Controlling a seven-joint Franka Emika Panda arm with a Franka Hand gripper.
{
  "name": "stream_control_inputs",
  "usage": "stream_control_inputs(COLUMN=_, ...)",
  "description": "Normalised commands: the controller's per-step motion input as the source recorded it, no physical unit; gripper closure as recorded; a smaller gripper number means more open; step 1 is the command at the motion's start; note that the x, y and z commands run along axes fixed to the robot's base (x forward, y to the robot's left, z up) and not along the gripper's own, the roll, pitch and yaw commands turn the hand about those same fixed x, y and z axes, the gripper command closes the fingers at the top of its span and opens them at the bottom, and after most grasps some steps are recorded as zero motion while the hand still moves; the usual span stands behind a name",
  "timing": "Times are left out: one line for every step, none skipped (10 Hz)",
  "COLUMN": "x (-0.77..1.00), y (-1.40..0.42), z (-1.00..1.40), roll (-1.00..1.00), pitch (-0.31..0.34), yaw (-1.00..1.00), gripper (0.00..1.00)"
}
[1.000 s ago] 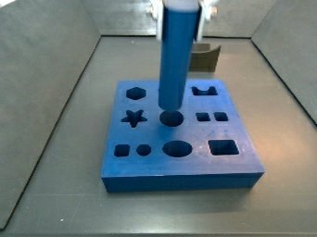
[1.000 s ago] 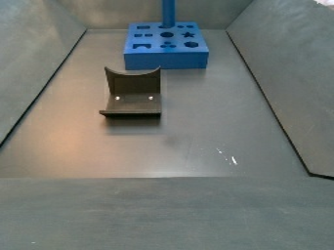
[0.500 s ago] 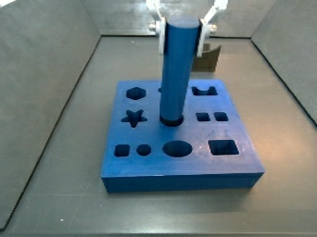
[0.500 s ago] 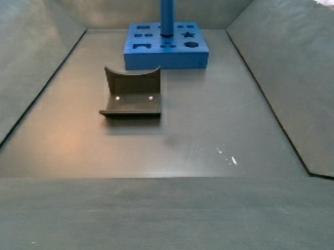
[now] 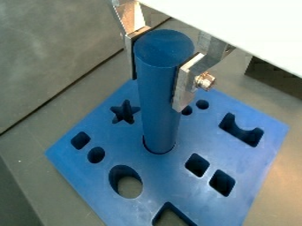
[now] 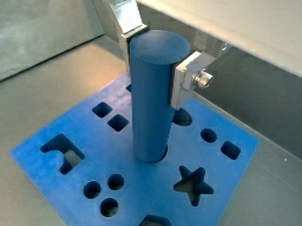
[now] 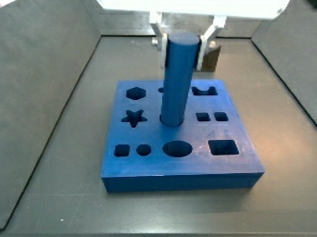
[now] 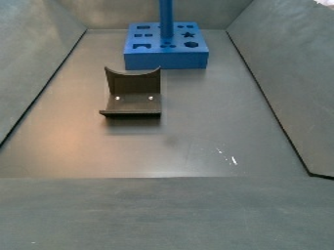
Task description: Insert the round object.
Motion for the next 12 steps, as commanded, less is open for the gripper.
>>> stream_control_inputs(x=0.04, y=0.0, z=-0.44, roll=0.03, pitch=0.0, yaw=-0.13, gripper=1.0)
stream_control_inputs(x=0.09, y=0.0, z=-0.44, roll=0.11, pitch=0.0, yaw=-0.15, gripper=1.0)
stream_control_inputs(x=0.09, y=0.0, z=-0.44, roll=0.08, pitch=0.0, yaw=-0.15, gripper=1.0)
stream_control_inputs(x=0.08, y=0.0, z=-0.42, roll=0.08, pitch=0.0, yaw=-0.15, gripper=1.0)
stream_control_inputs(x=0.08, y=0.0, z=-0.36, roll=0.07, pitch=0.011, yaw=-0.16, gripper=1.0)
stream_control_inputs(x=0.05, y=0.0, z=-0.31, roll=0.07, pitch=0.011, yaw=-0.16, gripper=1.0)
stream_control_inputs(x=0.01, y=0.05, z=-0.24, roll=0.06, pitch=0.026, yaw=-0.17, gripper=1.0)
stream_control_inputs(x=0.0, y=0.1, z=-0.21, roll=0.06, pitch=0.033, yaw=-0.17, gripper=1.0)
stream_control_inputs(x=0.0, y=0.2, z=-0.19, roll=0.07, pitch=0.049, yaw=-0.16, gripper=1.0)
stream_control_inputs(x=0.0, y=0.17, z=-0.13, roll=0.02, pitch=0.043, yaw=-0.12, gripper=1.0)
stream_control_inputs(x=0.0, y=0.0, z=0.0, roll=-0.02, pitch=0.0, yaw=0.0, gripper=1.0)
stream_control_inputs(x=0.0, y=0.0, z=0.0, roll=0.0, pitch=0.0, yaw=0.0, gripper=1.0)
